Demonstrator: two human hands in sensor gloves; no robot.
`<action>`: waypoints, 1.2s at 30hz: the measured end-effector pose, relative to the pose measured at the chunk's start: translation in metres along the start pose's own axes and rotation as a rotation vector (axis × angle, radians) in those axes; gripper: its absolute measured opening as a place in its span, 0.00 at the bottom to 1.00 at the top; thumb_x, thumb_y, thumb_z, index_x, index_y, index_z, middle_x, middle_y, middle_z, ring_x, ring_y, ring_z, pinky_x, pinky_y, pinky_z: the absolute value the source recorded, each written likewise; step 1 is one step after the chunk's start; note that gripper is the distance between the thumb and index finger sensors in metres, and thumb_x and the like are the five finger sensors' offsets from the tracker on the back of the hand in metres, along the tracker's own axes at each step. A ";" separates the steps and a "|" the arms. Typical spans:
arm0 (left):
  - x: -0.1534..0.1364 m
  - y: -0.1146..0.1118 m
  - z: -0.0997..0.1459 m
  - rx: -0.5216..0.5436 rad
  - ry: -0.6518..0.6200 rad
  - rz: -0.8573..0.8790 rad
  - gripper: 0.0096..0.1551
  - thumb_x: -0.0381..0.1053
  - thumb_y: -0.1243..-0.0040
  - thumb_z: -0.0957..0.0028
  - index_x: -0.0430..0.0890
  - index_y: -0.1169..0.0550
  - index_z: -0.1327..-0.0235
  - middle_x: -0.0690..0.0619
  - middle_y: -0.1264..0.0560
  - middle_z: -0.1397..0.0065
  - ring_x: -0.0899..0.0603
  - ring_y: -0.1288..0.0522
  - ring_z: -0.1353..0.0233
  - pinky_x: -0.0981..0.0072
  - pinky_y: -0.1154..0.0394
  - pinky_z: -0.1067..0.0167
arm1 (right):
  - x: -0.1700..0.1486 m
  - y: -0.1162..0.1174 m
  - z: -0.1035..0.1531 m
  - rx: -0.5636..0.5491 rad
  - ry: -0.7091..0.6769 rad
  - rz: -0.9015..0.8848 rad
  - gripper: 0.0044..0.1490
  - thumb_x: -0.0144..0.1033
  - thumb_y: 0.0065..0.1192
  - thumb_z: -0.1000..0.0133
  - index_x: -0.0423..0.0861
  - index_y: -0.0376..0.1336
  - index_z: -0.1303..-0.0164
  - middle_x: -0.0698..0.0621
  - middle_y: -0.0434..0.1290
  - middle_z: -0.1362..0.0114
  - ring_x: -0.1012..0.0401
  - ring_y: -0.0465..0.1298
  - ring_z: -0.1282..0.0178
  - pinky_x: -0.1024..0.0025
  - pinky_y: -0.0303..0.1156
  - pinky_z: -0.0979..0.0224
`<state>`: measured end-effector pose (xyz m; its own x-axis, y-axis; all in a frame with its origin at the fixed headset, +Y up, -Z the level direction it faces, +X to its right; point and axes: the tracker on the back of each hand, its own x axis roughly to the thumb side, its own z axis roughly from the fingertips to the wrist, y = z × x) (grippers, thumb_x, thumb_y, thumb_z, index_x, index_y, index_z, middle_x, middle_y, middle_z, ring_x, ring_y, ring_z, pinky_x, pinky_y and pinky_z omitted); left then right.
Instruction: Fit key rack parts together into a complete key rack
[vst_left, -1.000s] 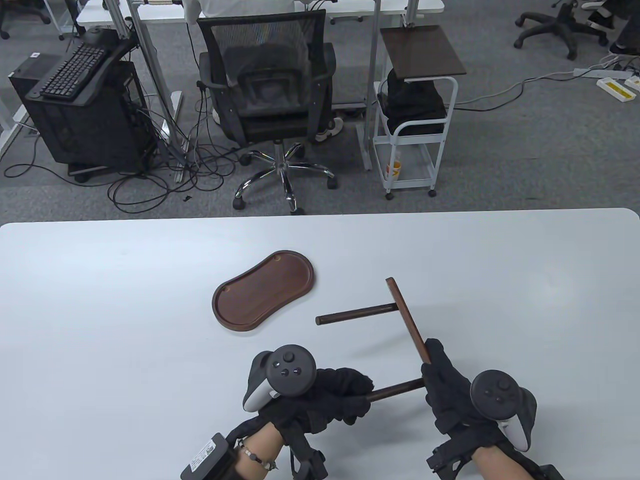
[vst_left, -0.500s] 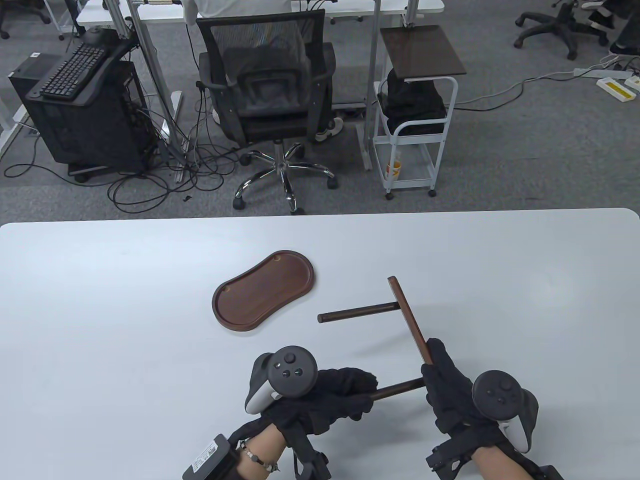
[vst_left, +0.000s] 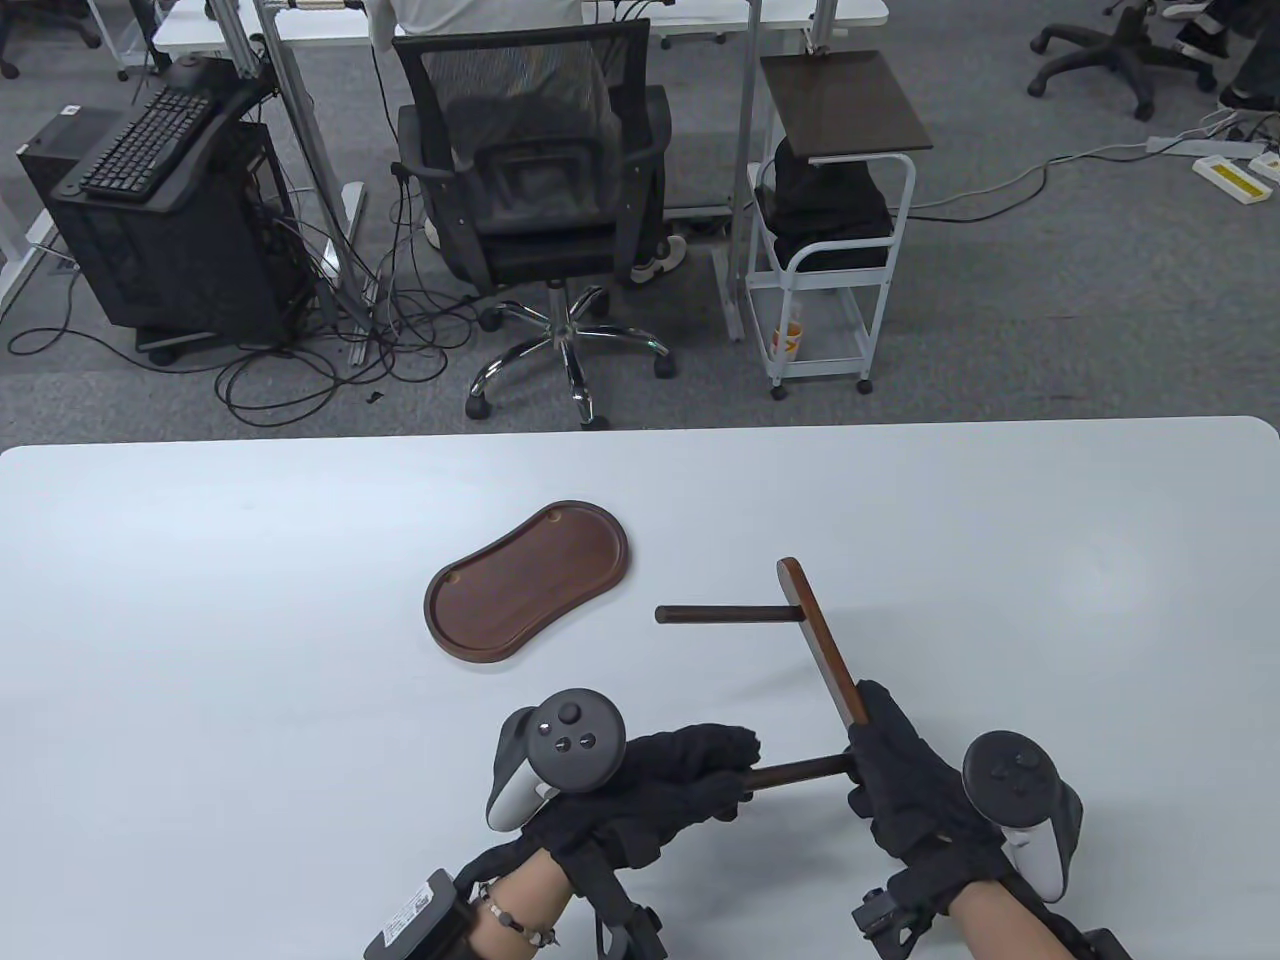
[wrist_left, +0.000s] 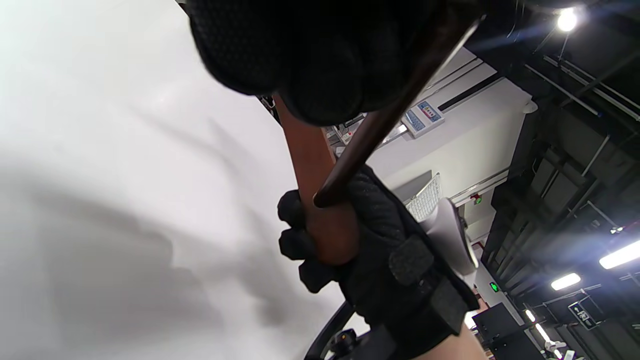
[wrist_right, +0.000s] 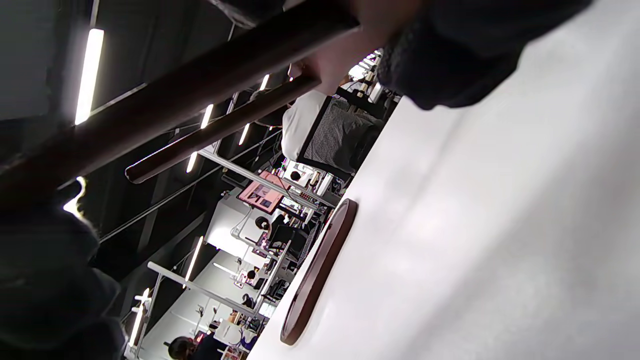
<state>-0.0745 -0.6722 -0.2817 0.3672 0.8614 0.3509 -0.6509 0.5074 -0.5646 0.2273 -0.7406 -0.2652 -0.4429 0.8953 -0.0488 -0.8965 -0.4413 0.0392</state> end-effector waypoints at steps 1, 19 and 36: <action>-0.001 0.003 0.001 0.014 0.003 -0.001 0.41 0.72 0.52 0.49 0.51 0.31 0.26 0.53 0.22 0.30 0.48 0.19 0.35 0.54 0.21 0.38 | -0.001 -0.001 -0.001 -0.001 0.008 -0.009 0.40 0.49 0.44 0.34 0.40 0.49 0.15 0.31 0.73 0.38 0.44 0.79 0.61 0.64 0.78 0.70; -0.094 0.094 0.030 0.403 0.350 -0.186 0.40 0.68 0.57 0.42 0.50 0.38 0.19 0.49 0.33 0.17 0.40 0.31 0.19 0.38 0.33 0.27 | -0.008 -0.008 -0.003 -0.014 0.073 -0.088 0.40 0.49 0.44 0.34 0.39 0.49 0.15 0.31 0.73 0.38 0.44 0.79 0.61 0.63 0.78 0.70; -0.171 0.092 0.019 0.185 0.844 -0.519 0.44 0.69 0.62 0.41 0.55 0.55 0.15 0.54 0.62 0.09 0.37 0.64 0.13 0.26 0.54 0.24 | -0.010 -0.011 -0.005 -0.030 0.111 -0.120 0.40 0.49 0.44 0.34 0.39 0.49 0.15 0.31 0.72 0.38 0.43 0.78 0.60 0.63 0.78 0.69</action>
<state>-0.2098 -0.7728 -0.3795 0.9384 0.3046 -0.1634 -0.3435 0.8744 -0.3426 0.2419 -0.7447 -0.2698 -0.3298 0.9301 -0.1617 -0.9423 -0.3347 -0.0035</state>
